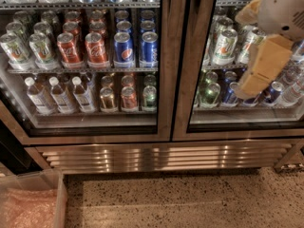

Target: Open left fridge door

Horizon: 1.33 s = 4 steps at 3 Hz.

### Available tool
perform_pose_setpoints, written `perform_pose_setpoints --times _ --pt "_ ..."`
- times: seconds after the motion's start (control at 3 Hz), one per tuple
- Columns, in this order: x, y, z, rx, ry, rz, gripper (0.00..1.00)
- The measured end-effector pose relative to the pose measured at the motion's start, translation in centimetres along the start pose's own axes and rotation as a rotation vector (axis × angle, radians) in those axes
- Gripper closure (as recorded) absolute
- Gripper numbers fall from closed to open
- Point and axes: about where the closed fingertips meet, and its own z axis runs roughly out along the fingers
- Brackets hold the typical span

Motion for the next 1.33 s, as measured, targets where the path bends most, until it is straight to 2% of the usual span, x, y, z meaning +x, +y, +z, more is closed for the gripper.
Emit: perform_pose_setpoints --times 0.33,0.67,1.0,1.33 --pt "-1.5 -0.3 -0.4 0.005 -0.035 -0.015 0.0" --pt "-0.4 0.1 0.0 -0.003 -0.057 0.044 0.0" --pt "-0.1 -1.7 1.7 0.003 -0.183 0.156 0.0" --pt "-2.5 -4.3 2.7 0.015 -0.293 0.164 0.0"
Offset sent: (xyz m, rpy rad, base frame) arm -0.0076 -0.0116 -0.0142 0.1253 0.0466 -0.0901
